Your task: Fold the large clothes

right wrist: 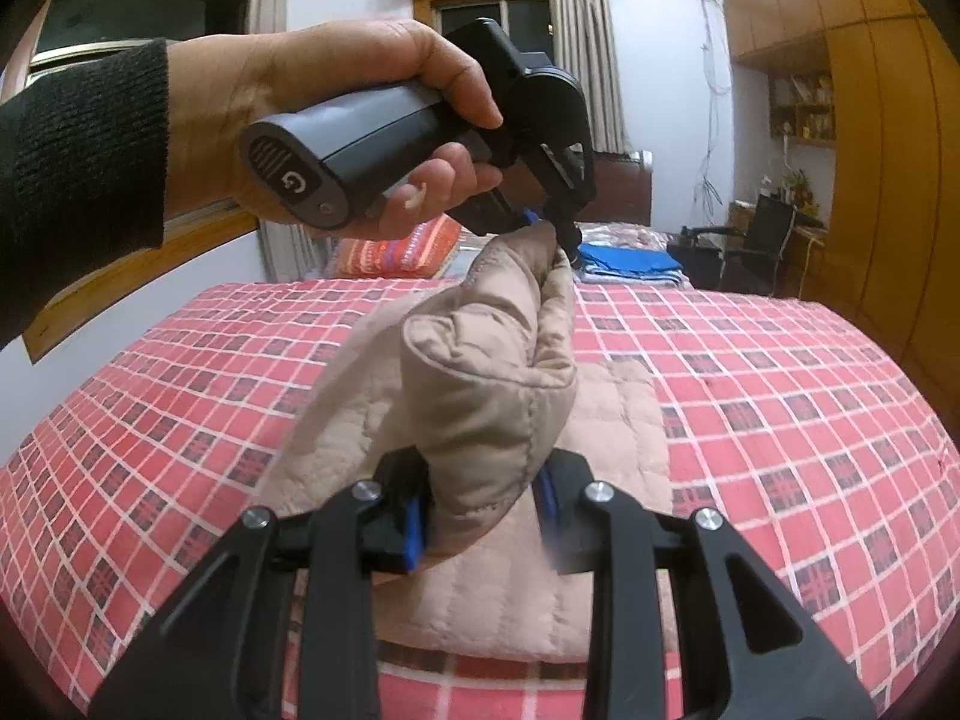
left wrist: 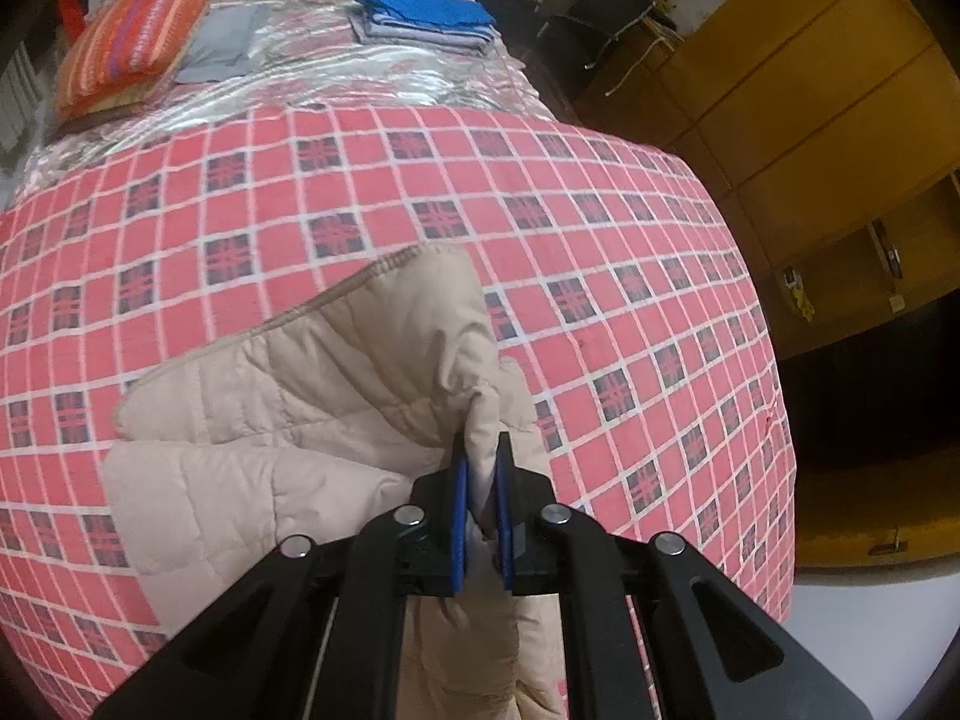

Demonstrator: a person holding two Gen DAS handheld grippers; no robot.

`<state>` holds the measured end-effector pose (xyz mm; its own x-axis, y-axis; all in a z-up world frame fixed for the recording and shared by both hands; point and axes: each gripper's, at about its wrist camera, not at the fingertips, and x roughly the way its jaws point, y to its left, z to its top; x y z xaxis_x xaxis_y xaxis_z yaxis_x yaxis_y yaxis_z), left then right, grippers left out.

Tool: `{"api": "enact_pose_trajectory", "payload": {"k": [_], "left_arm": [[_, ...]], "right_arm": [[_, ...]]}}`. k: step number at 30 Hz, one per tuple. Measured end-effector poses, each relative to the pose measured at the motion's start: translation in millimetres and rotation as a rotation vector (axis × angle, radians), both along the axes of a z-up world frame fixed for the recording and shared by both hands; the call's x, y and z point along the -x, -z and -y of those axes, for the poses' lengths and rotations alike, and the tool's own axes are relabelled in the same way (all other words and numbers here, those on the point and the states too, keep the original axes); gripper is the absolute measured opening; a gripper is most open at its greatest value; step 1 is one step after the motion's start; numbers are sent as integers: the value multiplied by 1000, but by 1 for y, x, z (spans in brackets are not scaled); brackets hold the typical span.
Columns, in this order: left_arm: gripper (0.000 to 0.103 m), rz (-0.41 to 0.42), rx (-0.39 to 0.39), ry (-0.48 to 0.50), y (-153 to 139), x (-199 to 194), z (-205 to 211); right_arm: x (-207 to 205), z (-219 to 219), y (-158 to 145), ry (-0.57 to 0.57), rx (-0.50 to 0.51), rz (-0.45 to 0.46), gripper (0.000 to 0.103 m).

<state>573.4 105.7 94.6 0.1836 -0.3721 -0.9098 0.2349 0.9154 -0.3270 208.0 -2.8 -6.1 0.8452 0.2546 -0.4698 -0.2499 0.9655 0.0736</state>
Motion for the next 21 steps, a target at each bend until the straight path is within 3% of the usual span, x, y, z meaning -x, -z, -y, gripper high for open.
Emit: {"api": "enact_pose_trajectory", "payload": {"k": [6, 14, 18, 21], "left_arm": [[8, -17, -36, 28, 29, 0, 28], [8, -13, -84, 57, 54, 0, 56], [8, 15, -106, 57, 51, 3, 65], [8, 62, -94, 56, 31, 13, 64]], "right_arm": [[-6, 31, 19, -2, -115, -81, 28], [-7, 55, 44, 3, -178, -132, 28], [-6, 66, 49, -4, -221, -134, 28], [0, 69, 42, -9, -242, -99, 28]]}}
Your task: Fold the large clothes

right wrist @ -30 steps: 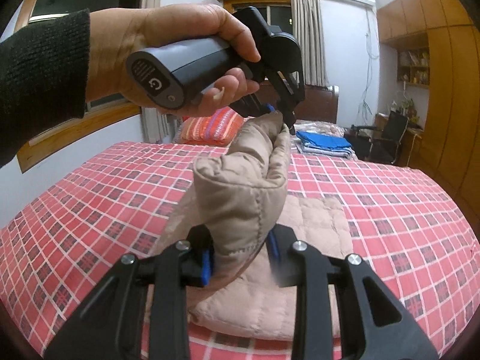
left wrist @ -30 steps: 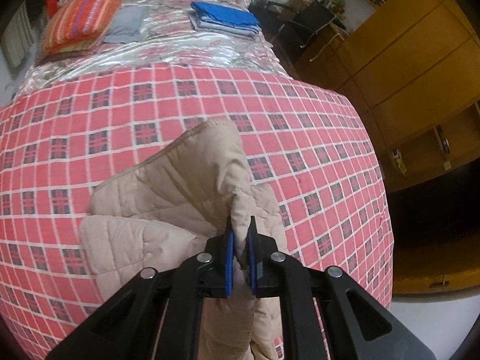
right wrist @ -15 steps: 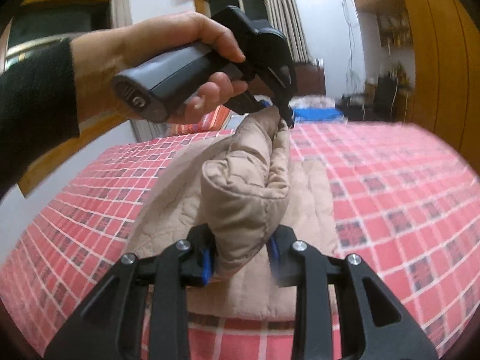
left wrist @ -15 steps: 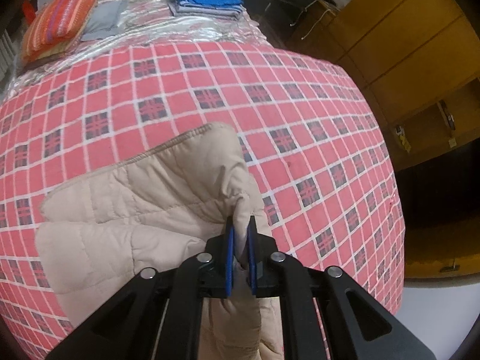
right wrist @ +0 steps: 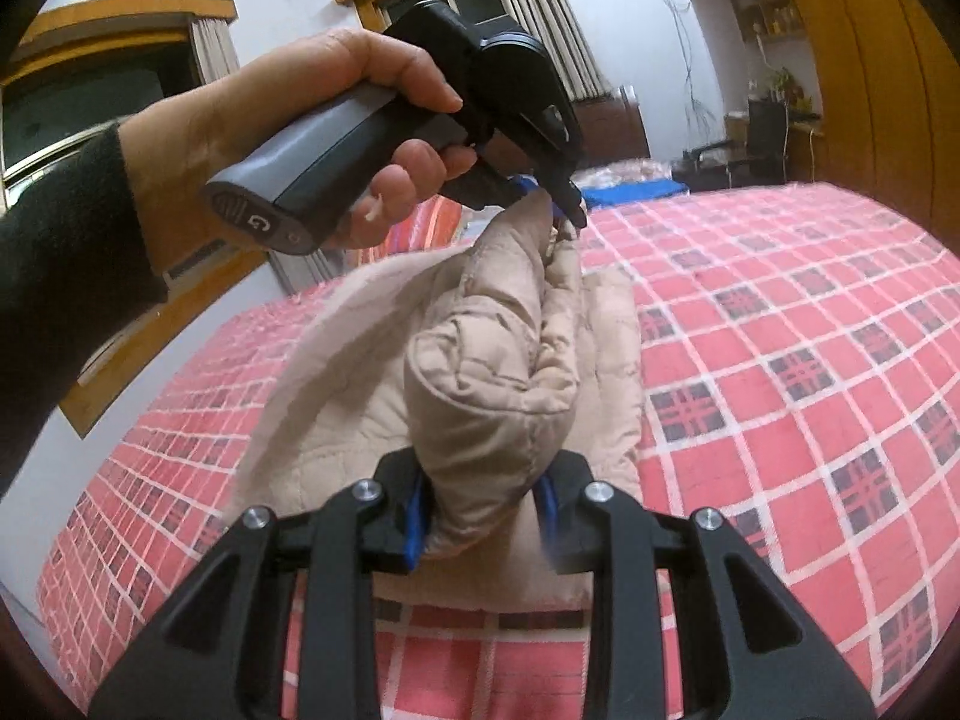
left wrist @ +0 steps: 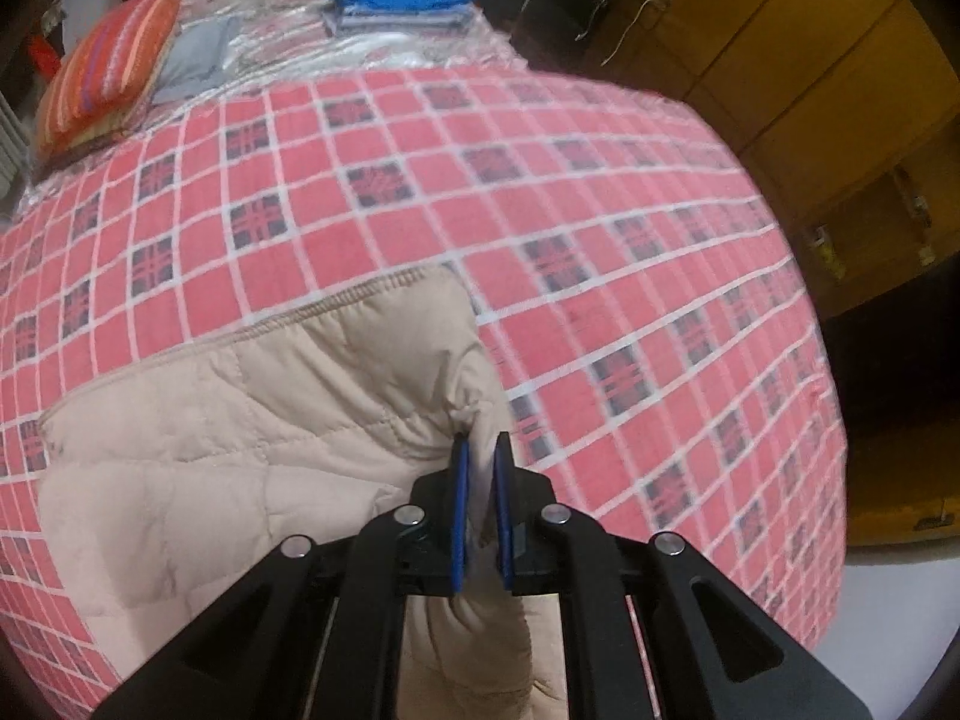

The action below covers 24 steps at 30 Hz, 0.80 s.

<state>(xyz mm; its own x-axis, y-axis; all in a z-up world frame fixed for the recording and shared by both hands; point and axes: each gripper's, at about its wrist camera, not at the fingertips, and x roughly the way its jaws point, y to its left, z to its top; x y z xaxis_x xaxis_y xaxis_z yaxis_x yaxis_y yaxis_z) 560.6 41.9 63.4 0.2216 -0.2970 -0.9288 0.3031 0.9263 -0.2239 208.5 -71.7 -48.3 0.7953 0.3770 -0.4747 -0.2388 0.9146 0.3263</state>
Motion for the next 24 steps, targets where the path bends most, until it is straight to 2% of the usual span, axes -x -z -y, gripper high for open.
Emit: {"api": "enact_pose_trajectory", "payload": {"k": [4, 9, 12, 14, 18, 21, 22, 23, 24], "left_arm": [[7, 43, -33, 4, -10, 5, 6], [7, 54, -86, 14, 12, 0, 26], [7, 48, -73, 15, 25, -1, 33], [7, 72, -89, 30, 31, 1, 39], [7, 87, -62, 45, 41, 2, 41], [12, 106, 24, 57, 40, 2, 38], [19, 118, 85, 62, 35, 3, 35], [26, 116, 195, 76, 26, 4, 29], [40, 119, 258, 78, 19, 5, 23]], "right_arm": [[3, 7, -4, -9, -63, 7, 28], [-4, 19, 13, 12, -118, -57, 28], [-10, 29, 23, 13, -186, -103, 28], [-12, 34, 27, 11, -216, -126, 28], [-16, 41, 37, 7, -272, -166, 28], [-20, 48, 45, 6, -329, -203, 28], [-22, 50, 48, 4, -345, -214, 28], [-23, 53, 50, 0, -369, -227, 28], [-25, 55, 53, -10, -397, -246, 30]]}}
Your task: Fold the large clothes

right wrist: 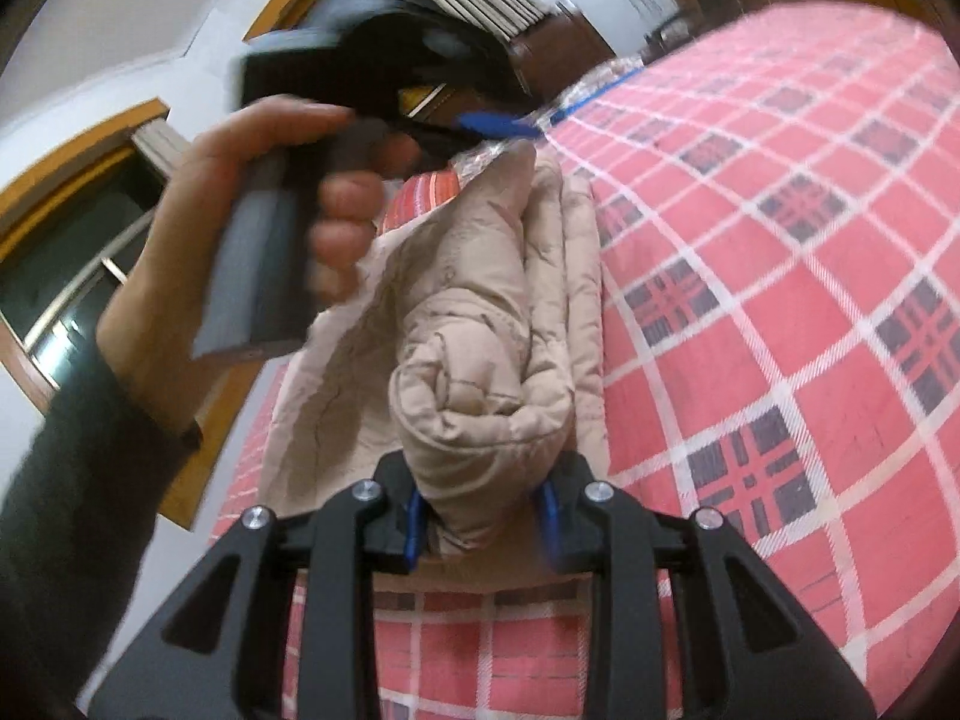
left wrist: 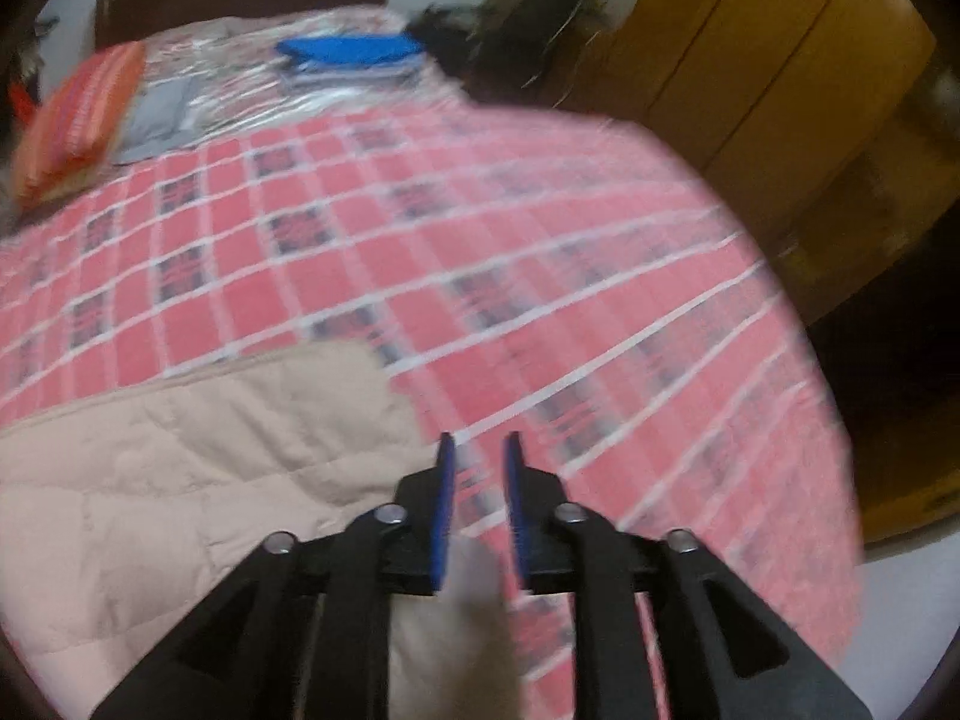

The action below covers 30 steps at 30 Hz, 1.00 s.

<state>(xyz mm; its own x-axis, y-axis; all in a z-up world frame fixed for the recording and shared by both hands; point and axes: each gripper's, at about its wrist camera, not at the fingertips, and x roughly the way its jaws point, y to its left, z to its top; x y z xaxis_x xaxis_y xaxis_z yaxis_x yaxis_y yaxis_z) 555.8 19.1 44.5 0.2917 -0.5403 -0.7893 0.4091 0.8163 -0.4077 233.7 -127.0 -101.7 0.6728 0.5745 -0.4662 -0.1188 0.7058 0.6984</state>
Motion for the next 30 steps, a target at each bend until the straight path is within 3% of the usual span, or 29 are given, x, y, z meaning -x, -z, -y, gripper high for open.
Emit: {"api": "enact_pose_trajectory", "payload": {"k": [1, 3, 5, 7, 8, 9, 14, 19, 22, 30], "left_arm": [[50, 22, 40, -11, -11, 2, -8], [58, 80, 78, -7, -37, 9, -23], [60, 114, 82, 11, -59, 19, -42], [70, 156, 98, 17, -77, 35, -68], [72, 171, 118, 17, -82, 42, -81], [75, 180, 151, 14, -86, 52, -101], [75, 93, 347, -7, -56, 87, -173], [74, 83, 454, 14, -29, 122, -196], [74, 68, 482, 36, -18, 132, -195], [74, 15, 511, 81, 2, 143, -195]], "right_arm": [[-2, 3, 2, -10, -21, -13, 30], [-4, 6, 4, -31, -61, -33, 31], [-8, 8, 1, -83, -83, -51, 37], [-14, 14, -8, -140, -111, -51, 50], [-17, 19, -15, -171, -130, -47, 67], [-24, 26, -22, -198, -161, -52, 77], [-85, 45, -38, -283, -287, -123, 88], [-154, 24, -28, -308, -189, -252, 88], [-174, 18, -17, -306, -194, -313, 87], [-192, 19, -10, -373, -332, -331, 71]]}}
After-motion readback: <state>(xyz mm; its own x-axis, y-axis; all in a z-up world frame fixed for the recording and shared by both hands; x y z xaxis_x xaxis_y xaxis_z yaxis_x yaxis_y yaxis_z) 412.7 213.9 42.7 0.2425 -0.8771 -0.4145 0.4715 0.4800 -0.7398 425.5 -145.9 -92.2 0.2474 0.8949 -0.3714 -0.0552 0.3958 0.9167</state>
